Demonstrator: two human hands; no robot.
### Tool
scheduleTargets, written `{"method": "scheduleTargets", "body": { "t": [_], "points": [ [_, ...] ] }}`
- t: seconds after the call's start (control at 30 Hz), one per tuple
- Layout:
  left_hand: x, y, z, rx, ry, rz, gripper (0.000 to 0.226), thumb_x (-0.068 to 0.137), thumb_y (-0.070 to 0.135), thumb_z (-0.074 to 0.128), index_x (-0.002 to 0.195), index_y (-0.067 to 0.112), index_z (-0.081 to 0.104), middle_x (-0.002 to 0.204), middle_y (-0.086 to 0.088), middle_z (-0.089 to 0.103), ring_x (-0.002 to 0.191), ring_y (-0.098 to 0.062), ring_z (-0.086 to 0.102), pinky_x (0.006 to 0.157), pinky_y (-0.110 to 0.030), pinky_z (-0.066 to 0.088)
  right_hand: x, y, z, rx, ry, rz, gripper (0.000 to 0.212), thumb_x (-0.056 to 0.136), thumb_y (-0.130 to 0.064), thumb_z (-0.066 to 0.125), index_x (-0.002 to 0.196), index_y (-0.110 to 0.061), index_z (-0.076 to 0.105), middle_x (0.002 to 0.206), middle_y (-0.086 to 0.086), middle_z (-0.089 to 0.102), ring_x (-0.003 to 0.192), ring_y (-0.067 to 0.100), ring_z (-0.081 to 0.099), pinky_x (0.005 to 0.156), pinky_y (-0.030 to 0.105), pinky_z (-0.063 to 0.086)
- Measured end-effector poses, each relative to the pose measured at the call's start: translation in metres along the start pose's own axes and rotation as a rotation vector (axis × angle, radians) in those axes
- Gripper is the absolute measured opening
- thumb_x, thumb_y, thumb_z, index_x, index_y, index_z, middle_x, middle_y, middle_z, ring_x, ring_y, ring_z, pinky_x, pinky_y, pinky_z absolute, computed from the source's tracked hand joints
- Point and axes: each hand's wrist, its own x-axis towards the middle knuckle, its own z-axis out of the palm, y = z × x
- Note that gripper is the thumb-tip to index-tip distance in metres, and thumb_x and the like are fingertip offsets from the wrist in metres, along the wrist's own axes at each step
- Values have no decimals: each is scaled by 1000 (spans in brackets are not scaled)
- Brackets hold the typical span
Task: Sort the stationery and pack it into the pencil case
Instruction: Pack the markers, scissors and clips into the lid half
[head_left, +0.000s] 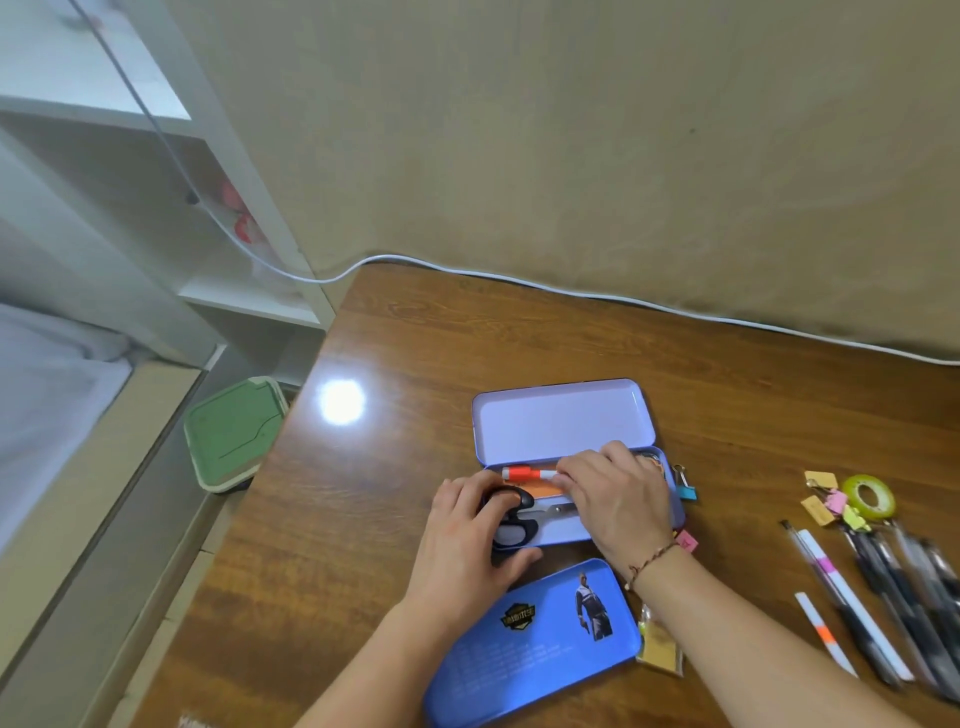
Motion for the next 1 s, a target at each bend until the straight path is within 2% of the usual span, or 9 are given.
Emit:
{"method": "scheduleTargets", "body": {
  "t": [0.1, 0.27, 0.53, 0.8, 1.0],
  "points": [
    [1, -1, -1, 17, -6, 4, 52, 72, 52, 70, 115, 24, 62, 129, 7, 50, 113, -18, 47, 100, -36, 41, 0, -5, -2, -52, -14, 21, 31, 94, -41, 42, 80, -23, 65, 76, -6, 61, 68, 18, 51, 51, 31, 40],
    [1, -1, -2, 43, -17, 17, 52, 74, 53, 68, 116, 24, 62, 129, 8, 50, 113, -17, 46, 101, -34, 40, 1, -7, -7, -54, -60, 143, 11, 84, -33, 67, 82, -22, 65, 88, 0, 56, 74, 22, 51, 53, 33, 41],
    [1, 0, -2, 43, -20, 12, 51, 75, 53, 67, 117, 24, 62, 129, 8, 50, 115, -18, 46, 103, -36, 39, 1, -4, -6, 55, -112, 150, 8, 82, -31, 66, 88, -27, 63, 91, -6, 53, 79, 18, 50, 62, 34, 43],
    [1, 1, -5, 63, -53, -3, 52, 76, 56, 65, 119, 27, 61, 132, 8, 49, 118, -17, 45, 105, -36, 38, -2, -3, -6, 96, -81, 287, 11, 78, -31, 73, 85, -26, 67, 89, -4, 53, 80, 20, 49, 67, 33, 42],
    [2, 3, -7, 50, -65, -10, 52, 76, 54, 67, 119, 27, 61, 132, 10, 47, 117, -16, 45, 104, -36, 38, -1, -3, -5, 32, -98, 185, 7, 81, -31, 69, 85, -26, 66, 88, -5, 53, 78, 20, 48, 62, 35, 39]
  ]
}}
